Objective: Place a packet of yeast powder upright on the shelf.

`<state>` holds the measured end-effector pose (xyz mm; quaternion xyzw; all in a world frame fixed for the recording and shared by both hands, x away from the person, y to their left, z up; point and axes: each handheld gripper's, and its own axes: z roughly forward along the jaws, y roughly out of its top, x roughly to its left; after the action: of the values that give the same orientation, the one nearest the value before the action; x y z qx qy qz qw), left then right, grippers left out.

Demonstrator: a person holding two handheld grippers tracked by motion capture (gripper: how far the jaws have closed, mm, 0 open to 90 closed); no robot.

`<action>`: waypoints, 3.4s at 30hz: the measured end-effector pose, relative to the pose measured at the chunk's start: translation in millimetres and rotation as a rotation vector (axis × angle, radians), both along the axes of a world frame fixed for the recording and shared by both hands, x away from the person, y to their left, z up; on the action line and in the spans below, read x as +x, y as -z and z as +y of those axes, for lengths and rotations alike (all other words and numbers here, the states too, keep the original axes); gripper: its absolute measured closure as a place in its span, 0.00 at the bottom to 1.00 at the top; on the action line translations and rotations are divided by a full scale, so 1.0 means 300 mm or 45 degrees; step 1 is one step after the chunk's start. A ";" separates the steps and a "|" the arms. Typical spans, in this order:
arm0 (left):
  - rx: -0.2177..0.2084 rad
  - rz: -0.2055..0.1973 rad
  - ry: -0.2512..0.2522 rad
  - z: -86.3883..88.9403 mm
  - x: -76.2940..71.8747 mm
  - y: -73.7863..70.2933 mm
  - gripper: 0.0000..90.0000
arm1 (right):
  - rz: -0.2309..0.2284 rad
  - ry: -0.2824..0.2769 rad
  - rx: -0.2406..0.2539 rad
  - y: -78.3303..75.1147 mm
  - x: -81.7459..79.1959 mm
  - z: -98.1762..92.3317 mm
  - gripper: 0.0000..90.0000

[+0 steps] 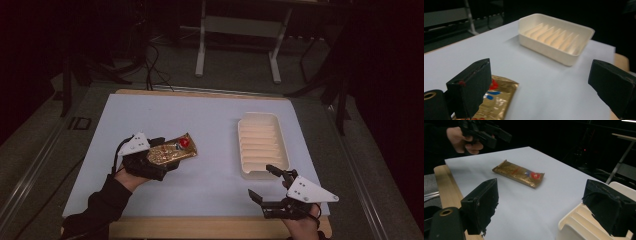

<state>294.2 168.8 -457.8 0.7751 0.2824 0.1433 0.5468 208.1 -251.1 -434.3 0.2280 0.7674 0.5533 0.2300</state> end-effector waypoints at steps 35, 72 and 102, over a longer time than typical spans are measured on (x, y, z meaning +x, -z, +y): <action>0.149 0.109 -0.047 -0.073 0.328 0.117 0.17 | 0.048 -0.030 0.008 0.018 0.012 0.001 0.14; 0.401 0.376 -0.077 -0.135 0.500 0.271 0.40 | 0.082 -0.045 -0.012 0.033 0.018 0.008 0.15; 0.446 0.350 -0.127 -0.153 0.455 0.243 0.99 | 0.080 -0.047 -0.025 0.033 0.018 0.014 0.16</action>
<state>430.6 122.9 -530.7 0.8555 0.3629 0.1101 0.3526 213.5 -247.0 -444.2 0.2290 0.7837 0.5425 0.1977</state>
